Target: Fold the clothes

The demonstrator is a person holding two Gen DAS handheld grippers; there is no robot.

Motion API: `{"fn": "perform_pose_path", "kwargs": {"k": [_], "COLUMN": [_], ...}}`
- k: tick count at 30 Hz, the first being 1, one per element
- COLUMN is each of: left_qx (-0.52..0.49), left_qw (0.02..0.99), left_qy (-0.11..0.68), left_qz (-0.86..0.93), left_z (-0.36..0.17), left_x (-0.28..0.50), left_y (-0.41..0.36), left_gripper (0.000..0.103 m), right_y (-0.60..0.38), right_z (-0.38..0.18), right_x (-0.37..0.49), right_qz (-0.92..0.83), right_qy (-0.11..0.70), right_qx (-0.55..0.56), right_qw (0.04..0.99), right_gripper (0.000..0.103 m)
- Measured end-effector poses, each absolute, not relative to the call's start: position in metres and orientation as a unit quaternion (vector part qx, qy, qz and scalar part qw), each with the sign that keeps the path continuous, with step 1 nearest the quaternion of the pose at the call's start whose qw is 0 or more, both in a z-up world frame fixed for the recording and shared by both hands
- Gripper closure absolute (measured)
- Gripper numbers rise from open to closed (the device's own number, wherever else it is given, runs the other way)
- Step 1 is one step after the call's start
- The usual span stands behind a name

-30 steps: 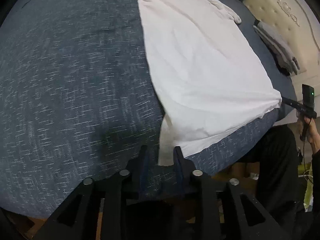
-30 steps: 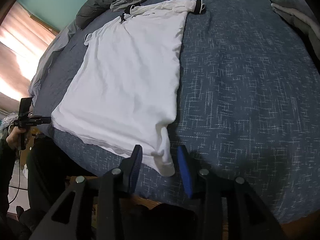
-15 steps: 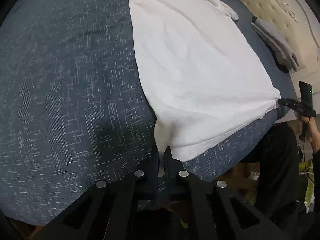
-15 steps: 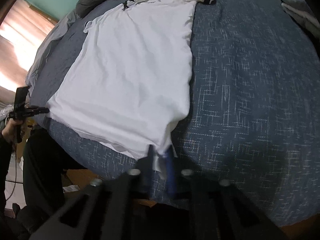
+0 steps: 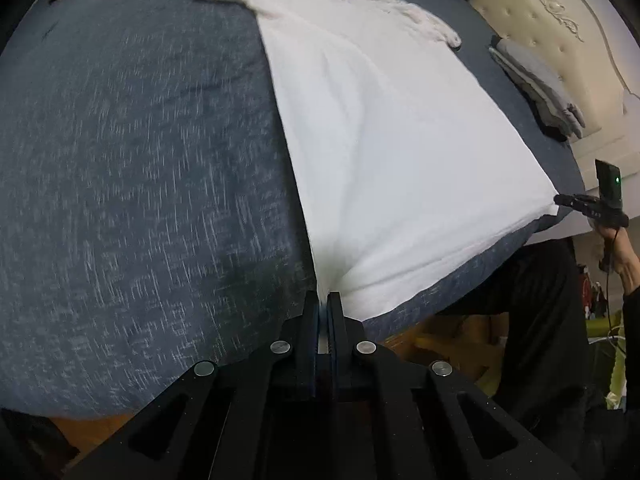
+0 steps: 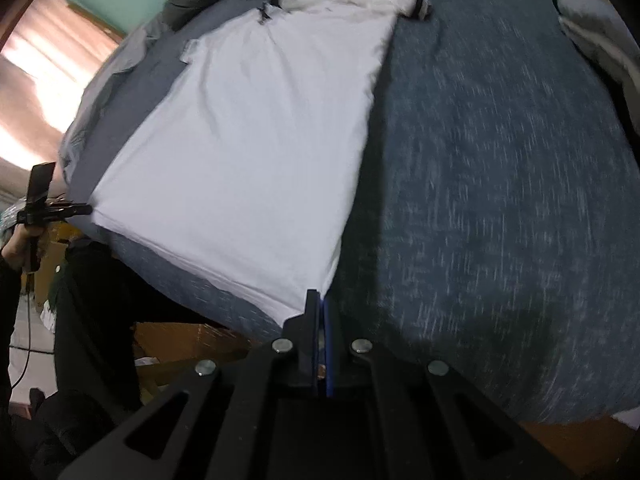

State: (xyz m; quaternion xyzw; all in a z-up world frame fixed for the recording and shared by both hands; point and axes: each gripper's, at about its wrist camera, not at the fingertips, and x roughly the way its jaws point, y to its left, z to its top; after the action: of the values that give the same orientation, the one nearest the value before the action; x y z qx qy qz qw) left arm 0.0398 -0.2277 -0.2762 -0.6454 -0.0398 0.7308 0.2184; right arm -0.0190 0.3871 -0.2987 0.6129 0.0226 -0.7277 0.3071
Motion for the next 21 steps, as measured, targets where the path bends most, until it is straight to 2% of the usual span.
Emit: {"fn": "perform_pose_path", "kwargs": {"k": [6,12,16,18,20,21], "left_qx": [-0.668,-0.671,-0.673,-0.672,-0.669,-0.665], "left_qw": [0.205,0.203,0.193,0.183,0.171,0.167], "left_qy": [-0.077,-0.091,-0.1,-0.097,-0.087,-0.085], "left_qz": [0.712,0.708,0.707,0.711,0.718,0.723], "left_z": [-0.316,-0.325,-0.325,-0.317,-0.308,-0.302], "left_x": [0.043,0.042,0.041,0.041,0.038,0.036], "left_y": [-0.243,-0.245,-0.252,-0.261,-0.27,-0.275], "left_gripper": [0.099,0.099,0.094,0.094,0.094,0.094], "right_y": [0.395,0.392,0.389,0.393,0.397,0.398], "right_z": [-0.328,-0.328,-0.317,-0.305,-0.291,-0.285], "right_x": [-0.023,-0.03,-0.029,-0.03,-0.036,-0.041], "right_qz": [-0.725,-0.727,-0.729,-0.737,-0.745,-0.751], "right_qy": [0.011,0.006,0.013,0.012,0.005,0.005], "right_qx": [0.63,0.627,0.625,0.617,0.602,0.596], "right_qw": [0.279,0.281,0.28,0.277,0.287,0.284], "right_gripper": [0.102,0.102,0.099,0.091,0.063,0.061]}}
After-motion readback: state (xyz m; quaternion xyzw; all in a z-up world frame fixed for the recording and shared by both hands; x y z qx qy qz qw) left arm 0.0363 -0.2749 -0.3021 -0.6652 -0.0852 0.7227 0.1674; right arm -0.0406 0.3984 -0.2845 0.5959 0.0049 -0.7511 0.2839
